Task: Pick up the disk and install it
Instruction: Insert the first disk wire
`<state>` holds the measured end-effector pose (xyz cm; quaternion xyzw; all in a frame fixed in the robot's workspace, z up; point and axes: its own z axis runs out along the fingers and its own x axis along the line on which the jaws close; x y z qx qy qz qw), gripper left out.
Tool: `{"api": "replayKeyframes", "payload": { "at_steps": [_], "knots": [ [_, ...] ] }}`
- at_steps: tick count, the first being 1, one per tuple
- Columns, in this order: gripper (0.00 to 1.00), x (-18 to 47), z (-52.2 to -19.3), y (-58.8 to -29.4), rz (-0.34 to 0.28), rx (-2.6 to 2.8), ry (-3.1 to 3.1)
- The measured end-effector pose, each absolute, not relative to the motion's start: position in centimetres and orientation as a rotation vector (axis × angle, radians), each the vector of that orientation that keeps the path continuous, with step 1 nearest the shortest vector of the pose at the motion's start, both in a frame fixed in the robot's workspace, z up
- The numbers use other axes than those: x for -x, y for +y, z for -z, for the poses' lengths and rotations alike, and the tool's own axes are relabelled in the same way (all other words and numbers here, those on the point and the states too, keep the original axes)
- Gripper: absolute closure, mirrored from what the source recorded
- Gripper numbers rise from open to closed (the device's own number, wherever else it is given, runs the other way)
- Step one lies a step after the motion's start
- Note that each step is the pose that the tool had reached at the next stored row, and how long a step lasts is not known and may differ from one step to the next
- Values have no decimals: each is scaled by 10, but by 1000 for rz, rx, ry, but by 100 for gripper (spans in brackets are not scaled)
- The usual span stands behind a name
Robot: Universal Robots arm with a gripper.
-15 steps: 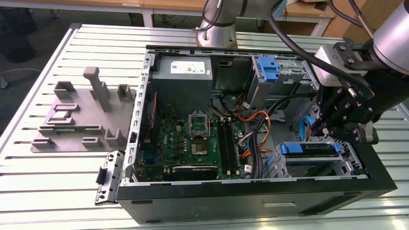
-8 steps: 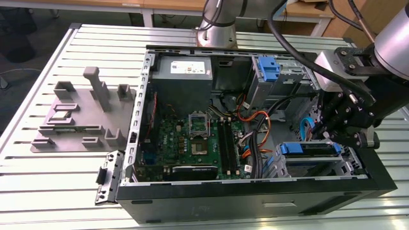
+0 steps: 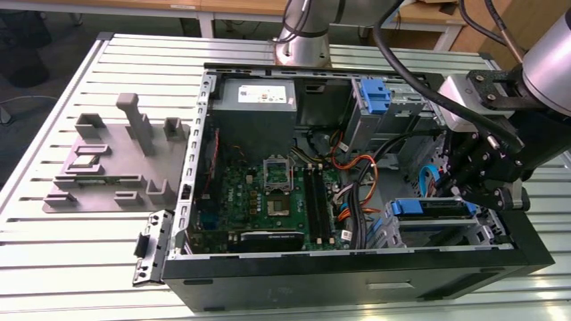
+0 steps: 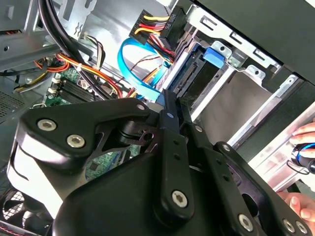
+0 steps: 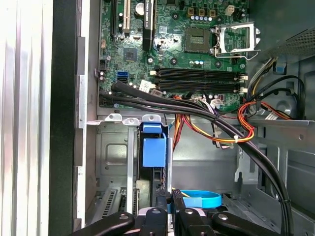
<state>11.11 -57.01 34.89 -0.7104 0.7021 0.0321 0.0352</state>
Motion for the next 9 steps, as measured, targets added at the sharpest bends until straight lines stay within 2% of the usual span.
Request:
{"api": "replayKeyframes", "payload": {
  "at_steps": [9],
  "knots": [
    [84,-111,-348,-572,-98,2183,2157]
  ]
}}
